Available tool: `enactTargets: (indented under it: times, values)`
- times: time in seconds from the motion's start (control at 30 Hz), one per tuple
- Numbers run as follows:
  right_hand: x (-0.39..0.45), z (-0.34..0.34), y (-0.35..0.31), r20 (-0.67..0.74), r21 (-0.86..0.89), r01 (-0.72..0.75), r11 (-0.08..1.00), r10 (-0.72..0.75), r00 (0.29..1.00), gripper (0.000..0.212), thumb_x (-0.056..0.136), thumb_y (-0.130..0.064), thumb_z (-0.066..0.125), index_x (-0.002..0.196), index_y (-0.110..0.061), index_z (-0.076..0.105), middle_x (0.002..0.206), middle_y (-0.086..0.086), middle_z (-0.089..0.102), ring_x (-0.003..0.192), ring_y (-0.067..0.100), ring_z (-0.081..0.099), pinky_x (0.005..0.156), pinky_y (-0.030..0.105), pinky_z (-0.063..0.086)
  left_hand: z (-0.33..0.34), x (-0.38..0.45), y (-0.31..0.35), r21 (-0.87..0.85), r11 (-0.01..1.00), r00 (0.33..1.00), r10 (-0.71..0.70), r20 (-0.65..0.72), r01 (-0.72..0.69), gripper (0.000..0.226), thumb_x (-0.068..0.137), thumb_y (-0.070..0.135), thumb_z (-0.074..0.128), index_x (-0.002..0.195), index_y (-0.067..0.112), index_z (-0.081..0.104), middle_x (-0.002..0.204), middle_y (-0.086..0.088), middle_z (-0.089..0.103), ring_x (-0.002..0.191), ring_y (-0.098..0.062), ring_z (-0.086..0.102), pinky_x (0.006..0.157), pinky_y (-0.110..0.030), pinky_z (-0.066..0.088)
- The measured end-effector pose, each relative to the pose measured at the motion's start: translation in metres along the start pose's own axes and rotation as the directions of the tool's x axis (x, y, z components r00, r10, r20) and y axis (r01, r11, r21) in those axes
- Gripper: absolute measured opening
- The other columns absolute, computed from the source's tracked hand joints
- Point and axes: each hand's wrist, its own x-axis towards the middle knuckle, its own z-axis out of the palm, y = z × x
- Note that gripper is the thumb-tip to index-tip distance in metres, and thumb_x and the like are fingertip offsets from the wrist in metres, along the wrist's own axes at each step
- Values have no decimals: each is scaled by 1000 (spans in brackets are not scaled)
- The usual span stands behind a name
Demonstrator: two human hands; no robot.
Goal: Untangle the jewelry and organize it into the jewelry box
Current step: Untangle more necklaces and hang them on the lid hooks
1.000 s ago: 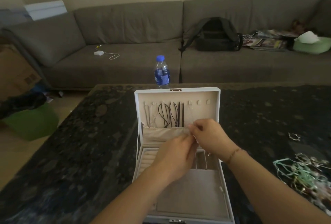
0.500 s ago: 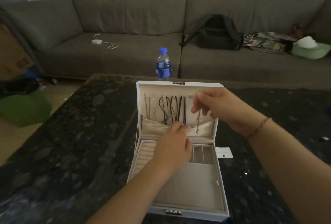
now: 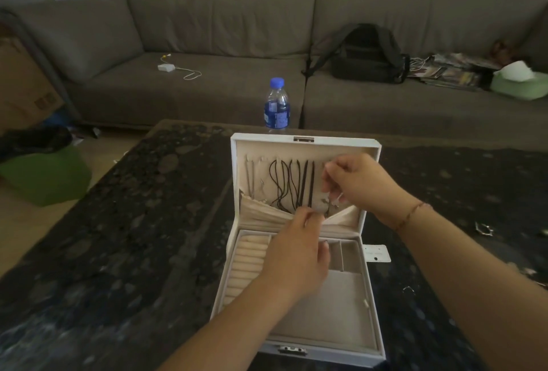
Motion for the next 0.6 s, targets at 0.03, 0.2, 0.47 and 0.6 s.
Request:
enactTargets:
  times: [0.03, 0.2, 0.47, 0.6]
  values:
    - [0, 2, 4, 7, -7, -7, 1000, 7, 1000, 31, 101, -21, 48, 78, -13, 67, 73, 2, 70, 64, 14, 65, 61, 23, 52, 0, 0, 0, -1, 1000, 1000, 10, -10, -10, 44, 97, 32, 53, 138, 23, 44, 140, 6, 36, 97, -15, 60, 80, -30, 50]
    - [-6, 9, 19, 121, -148, 7, 989, 11, 993, 12, 96, -23, 59, 101, -20, 70, 85, -4, 72, 68, 1, 67, 61, 13, 52, -1, 3, -3, -26, 998, 998, 50, -49, -51, 44, 96, 28, 57, 139, 24, 46, 133, 7, 42, 84, -10, 55, 75, -28, 52]
    - [-38, 5, 35, -95, -318, 112, 941, -149, 984, 30, 94, -7, 59, 122, -13, 67, 119, 1, 69, 111, 16, 63, 99, 22, 44, -8, 22, -10, -150, 985, 976, 53, -209, -85, 34, 91, 11, 63, 125, 12, 57, 125, 6, 44, 98, -8, 54, 84, -26, 53]
    - [-60, 6, 53, -102, -340, 208, 917, -256, 961, 23, 93, -15, 63, 114, -19, 70, 115, -5, 68, 101, 4, 61, 94, 19, 48, -3, 23, -25, -44, 988, 958, 132, -256, -148, 22, 86, 7, 68, 107, 13, 66, 109, 5, 51, 89, -8, 52, 75, -28, 54]
